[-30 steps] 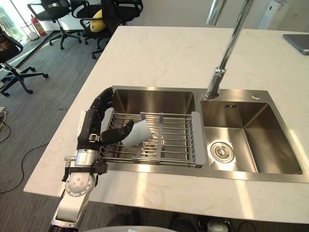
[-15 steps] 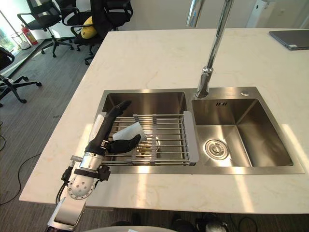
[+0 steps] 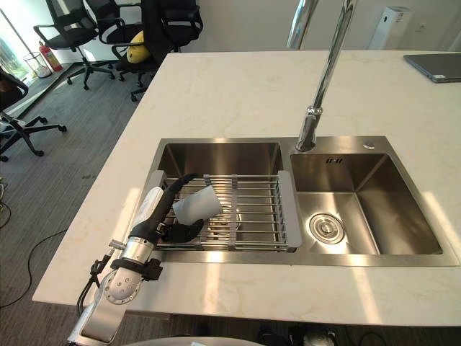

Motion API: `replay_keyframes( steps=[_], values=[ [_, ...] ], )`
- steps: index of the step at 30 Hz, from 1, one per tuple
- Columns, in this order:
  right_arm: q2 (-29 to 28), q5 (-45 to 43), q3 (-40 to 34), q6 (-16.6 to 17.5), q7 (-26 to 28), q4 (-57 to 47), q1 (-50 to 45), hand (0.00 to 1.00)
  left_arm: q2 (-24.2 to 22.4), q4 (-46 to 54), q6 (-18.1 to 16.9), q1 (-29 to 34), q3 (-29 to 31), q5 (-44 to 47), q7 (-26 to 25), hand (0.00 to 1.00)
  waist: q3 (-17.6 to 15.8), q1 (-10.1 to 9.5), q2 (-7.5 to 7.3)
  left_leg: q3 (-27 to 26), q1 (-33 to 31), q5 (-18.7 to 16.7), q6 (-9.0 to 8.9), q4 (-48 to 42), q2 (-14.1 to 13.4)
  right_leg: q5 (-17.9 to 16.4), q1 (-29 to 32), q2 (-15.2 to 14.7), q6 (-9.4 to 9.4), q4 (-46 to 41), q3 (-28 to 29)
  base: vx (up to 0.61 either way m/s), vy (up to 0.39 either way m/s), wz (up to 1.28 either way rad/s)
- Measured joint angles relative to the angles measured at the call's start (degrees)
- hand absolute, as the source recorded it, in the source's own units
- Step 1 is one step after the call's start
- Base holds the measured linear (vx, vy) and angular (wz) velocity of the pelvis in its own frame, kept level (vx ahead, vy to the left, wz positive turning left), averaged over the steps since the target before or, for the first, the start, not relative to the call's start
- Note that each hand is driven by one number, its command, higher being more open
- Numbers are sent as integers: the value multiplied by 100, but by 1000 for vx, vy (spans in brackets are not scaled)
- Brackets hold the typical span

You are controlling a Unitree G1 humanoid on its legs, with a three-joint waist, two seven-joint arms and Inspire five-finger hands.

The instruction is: Walk over to the sink, pick up the cup, carry it to the dishwasher, place the cup inside the dishwasher, then close the dishwasher door

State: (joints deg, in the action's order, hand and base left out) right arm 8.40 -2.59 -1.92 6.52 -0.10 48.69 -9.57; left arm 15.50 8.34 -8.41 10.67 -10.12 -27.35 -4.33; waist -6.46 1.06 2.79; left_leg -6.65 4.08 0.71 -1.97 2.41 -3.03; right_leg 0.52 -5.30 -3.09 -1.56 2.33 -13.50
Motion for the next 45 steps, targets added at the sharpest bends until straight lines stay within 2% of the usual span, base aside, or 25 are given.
replay_keyframes(
  steps=[7, 16, 17, 21, 32, 38, 45],
  values=[
    [-5, -4, -7, -1, -3, -36, 4, 90, 2, -40, 60, -6, -50, -210, 1, 90, 42, 14, -65, -61, 1, 8, 1, 91, 9, 33, 24, 7, -7, 96, 51, 8, 3, -3],
    [-11, -3, -30, -11, 4, -236, 8, 90, 12, -403, 197, -261, -46, -648, 63, 90, 48, 63, -62, -99, 5, 8, 1, 114, 12, 58, 34, 8, -8, 126, 87, -5, 1, -2],
    [-11, -3, -31, -15, 8, -240, 8, 90, 13, -411, 209, -274, -46, -658, 69, 30, 52, 75, -62, -109, 4, 8, 2, 115, 13, 76, 31, 8, -7, 152, 95, -36, 0, -6],
    [-11, -3, -34, -93, 23, -237, -1, 90, 63, -442, 256, -329, -49, -803, 142, 30, 92, 136, -48, -155, 4, 9, 2, 127, 15, 117, 34, 11, -10, 207, 139, -21, 0, -6],
    [-11, -3, -39, -127, 53, -234, 3, 90, 184, -499, 256, -391, -29, -797, 74, 30, 150, 137, -51, -197, 9, 30, 5, 156, 19, 172, 46, 13, -18, 255, 190, -17, -3, -2],
    [-12, -4, -42, -129, 50, -231, 13, 90, 184, -500, 260, -388, -35, -475, 72, 30, 150, 138, -52, -266, 55, 30, 5, 182, 19, 191, 46, 14, -23, 254, 263, -16, -2, -6],
    [-92, -21, -241, -130, 7, -231, 6, 90, 84, -329, 246, -314, -38, 405, 45, 30, 150, 134, -57, -405, 119, 29, 9, 205, 27, 234, 47, 10, -42, 251, 404, -15, 4, -11]
  ],
)
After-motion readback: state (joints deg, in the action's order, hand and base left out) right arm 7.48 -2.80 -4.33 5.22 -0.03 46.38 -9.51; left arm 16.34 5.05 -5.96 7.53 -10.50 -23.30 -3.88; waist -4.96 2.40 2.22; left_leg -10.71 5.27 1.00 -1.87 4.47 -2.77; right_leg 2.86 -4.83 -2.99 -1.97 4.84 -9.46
